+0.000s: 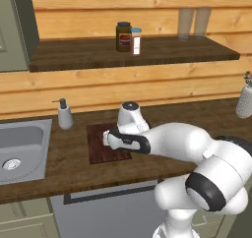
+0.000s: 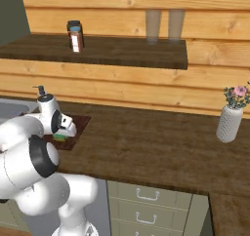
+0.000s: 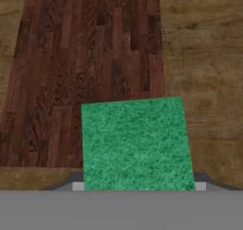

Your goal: Pick up the sponge from the counter and clean the cutting board by briefly scrubbing or pressing down on the cutting board. Once finished, release the sponge.

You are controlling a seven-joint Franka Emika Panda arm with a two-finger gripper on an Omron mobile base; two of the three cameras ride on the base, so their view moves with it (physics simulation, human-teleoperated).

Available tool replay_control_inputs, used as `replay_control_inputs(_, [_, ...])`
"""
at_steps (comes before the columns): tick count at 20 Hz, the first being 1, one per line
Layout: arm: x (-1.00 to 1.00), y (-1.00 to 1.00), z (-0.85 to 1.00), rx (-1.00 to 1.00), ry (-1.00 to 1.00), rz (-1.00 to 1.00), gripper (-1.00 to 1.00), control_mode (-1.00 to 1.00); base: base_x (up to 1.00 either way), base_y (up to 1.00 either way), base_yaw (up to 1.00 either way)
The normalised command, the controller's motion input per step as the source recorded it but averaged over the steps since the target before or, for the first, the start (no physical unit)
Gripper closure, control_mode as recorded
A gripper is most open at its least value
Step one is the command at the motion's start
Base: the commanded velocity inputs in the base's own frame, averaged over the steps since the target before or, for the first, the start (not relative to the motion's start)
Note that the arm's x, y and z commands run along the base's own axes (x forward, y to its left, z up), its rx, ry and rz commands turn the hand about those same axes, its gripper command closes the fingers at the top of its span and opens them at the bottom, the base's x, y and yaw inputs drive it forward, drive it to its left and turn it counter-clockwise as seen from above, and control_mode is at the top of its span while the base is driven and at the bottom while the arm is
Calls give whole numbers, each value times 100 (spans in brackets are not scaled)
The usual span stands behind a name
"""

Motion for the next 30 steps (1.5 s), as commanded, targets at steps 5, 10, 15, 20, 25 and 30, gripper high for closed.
replay_control_inputs(5, [2, 99, 0, 0, 6, 0, 100, -100, 0, 0, 0])
replay_control_inputs(10, [5, 80, 0, 0, 10, 0, 100, -100, 0, 0, 0])
replay_control_inputs(15, [15, 48, -12, 1, 8, 0, 100, -100, 0, 0, 0])
replay_control_inputs(20, [13, 6, -27, 0, 0, 0, 100, -100, 0, 0, 0])
replay_control_inputs(25, [13, 5, -39, -1, 0, 0, 100, -100, 0, 0, 0])
replay_control_inputs(30, [0, 0, -49, 0, 0, 0, 100, -100, 0, 0, 0])
